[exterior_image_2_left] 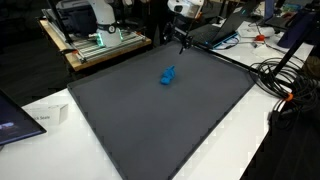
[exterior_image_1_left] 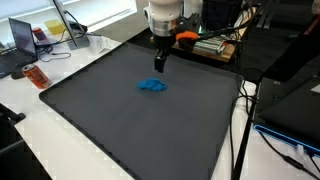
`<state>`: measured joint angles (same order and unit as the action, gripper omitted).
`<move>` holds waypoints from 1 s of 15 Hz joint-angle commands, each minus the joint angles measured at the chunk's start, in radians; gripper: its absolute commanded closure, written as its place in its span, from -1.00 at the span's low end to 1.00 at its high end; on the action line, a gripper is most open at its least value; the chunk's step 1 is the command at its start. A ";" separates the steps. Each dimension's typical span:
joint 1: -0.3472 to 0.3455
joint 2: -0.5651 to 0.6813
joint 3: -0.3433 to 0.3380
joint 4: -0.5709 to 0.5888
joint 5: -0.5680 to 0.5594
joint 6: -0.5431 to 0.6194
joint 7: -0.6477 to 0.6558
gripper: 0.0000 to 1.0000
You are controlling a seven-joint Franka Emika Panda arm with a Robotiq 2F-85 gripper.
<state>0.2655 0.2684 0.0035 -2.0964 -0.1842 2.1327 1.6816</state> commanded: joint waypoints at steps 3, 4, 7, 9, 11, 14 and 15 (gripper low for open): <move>0.024 -0.038 0.043 -0.025 -0.133 0.013 0.053 -1.00; 0.025 -0.050 0.050 -0.040 -0.157 0.034 0.042 -1.00; 0.017 -0.088 0.068 -0.091 -0.221 0.095 -0.013 -1.00; 0.006 -0.118 0.075 -0.130 -0.254 0.144 -0.076 -1.00; -0.007 -0.153 0.077 -0.174 -0.270 0.195 -0.165 -1.00; -0.036 -0.210 0.080 -0.236 -0.248 0.280 -0.345 -1.00; -0.046 -0.226 0.082 -0.247 -0.234 0.294 -0.415 -1.00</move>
<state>0.2614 0.1320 0.0676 -2.2583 -0.4290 2.3572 1.4276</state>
